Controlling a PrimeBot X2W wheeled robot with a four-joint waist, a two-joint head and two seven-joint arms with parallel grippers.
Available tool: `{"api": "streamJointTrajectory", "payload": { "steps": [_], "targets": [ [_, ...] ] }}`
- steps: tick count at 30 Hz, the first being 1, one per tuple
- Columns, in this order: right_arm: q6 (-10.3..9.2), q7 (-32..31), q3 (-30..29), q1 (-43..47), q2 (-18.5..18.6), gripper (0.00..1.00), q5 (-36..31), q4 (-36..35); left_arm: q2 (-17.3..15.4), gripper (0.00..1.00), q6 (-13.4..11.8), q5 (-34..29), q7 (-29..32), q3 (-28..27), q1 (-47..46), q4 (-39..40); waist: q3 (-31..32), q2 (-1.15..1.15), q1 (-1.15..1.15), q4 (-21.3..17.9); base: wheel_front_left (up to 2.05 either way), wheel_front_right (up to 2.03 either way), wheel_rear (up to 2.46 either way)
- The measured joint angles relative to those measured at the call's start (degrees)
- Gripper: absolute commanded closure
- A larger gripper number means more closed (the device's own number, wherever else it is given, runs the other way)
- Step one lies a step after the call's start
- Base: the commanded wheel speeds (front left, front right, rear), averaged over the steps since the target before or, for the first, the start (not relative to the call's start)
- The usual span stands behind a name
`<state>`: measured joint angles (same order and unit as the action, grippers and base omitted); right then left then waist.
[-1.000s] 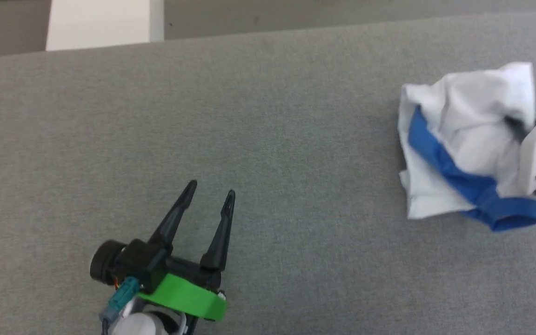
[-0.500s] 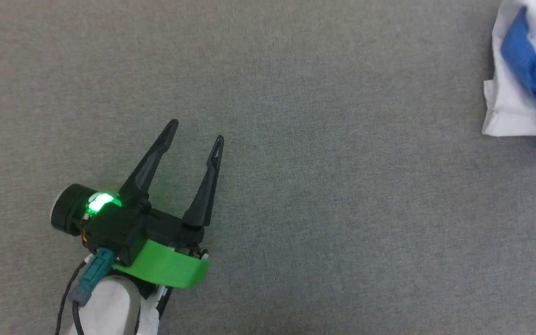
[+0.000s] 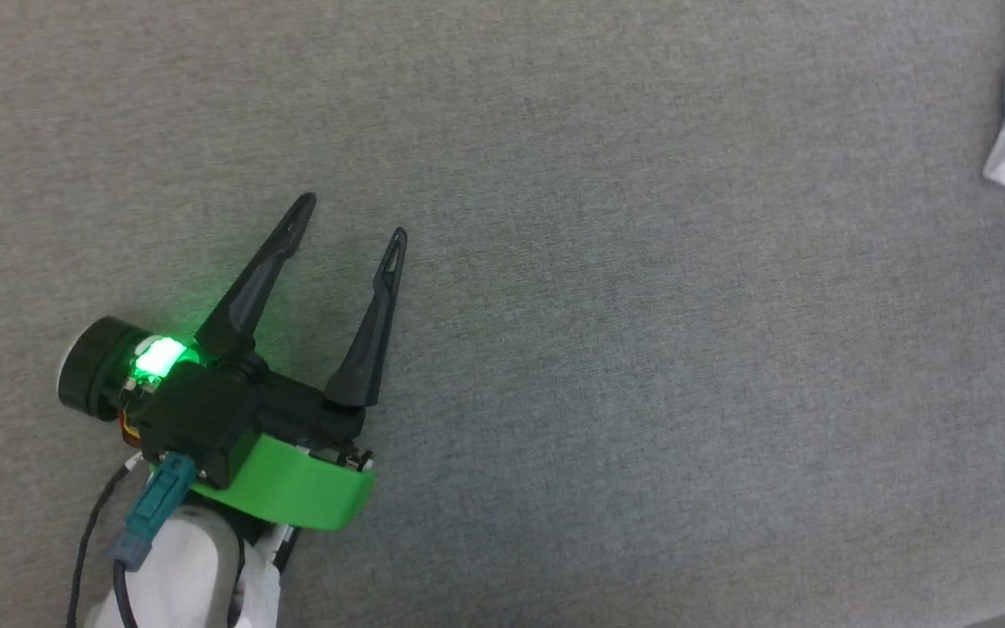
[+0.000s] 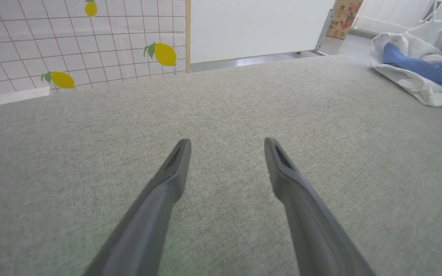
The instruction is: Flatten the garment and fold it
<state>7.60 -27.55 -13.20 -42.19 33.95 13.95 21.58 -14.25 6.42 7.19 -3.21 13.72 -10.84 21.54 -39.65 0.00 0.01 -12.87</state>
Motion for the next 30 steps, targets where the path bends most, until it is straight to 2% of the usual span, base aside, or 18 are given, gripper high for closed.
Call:
{"api": "streamJointTrajectory", "payload": {
  "steps": [11, 12, 13, 15, 16, 30],
  "targets": [
    [0.00, 5.01, -1.71, -1.57, -0.46, 1.00, -1.33, 7.46, -1.34, 0.00, 0.00, -1.19, 1.68, 0.26, -1.11, 2.70, -3.62, 0.00, -0.01, -1.47, 0.00, 0.00, 0.00],
    [0.00, 5.44, -1.71, -1.94, -0.48, 0.94, -1.47, 8.01, -1.48, 0.00, 0.00, -1.24, 1.71, 0.26, -1.16, 2.96, -3.79, 0.00, -0.01, -1.48, 0.00, 0.00, 0.00],
    [0.00, 5.91, -1.72, -2.44, -0.48, 0.79, -1.79, 8.68, -1.60, 0.00, -0.01, -1.34, 1.92, 0.30, -1.25, 3.20, -3.95, 0.00, 0.00, -1.50, 0.00, 0.00, 0.00],
    [0.00, 7.30, -1.79, -3.30, -0.47, 0.31, -2.77, 9.99, -1.77, 0.00, -0.02, -1.36, 2.25, 0.34, -1.39, 3.50, -4.11, 0.00, -0.01, -1.49, 0.00, 0.00, 0.00],
    [0.00, 7.68, -1.78, -3.69, -0.47, 0.00, -3.10, 10.58, -1.79, 0.00, -0.11, -1.38, 2.40, 0.38, -1.49, 3.50, -4.09, 0.00, 0.00, -1.47, 0.00, 0.00, 0.00],
    [0.00, 11.51, -1.98, -5.42, 1.16, 0.00, -4.95, 18.02, -0.10, 0.00, -1.45, 0.05, -1.45, 1.12, -1.68, -2.44, 1.57, 0.00, -0.01, -0.09, 0.00, 0.00, 0.00]
  ]
}}
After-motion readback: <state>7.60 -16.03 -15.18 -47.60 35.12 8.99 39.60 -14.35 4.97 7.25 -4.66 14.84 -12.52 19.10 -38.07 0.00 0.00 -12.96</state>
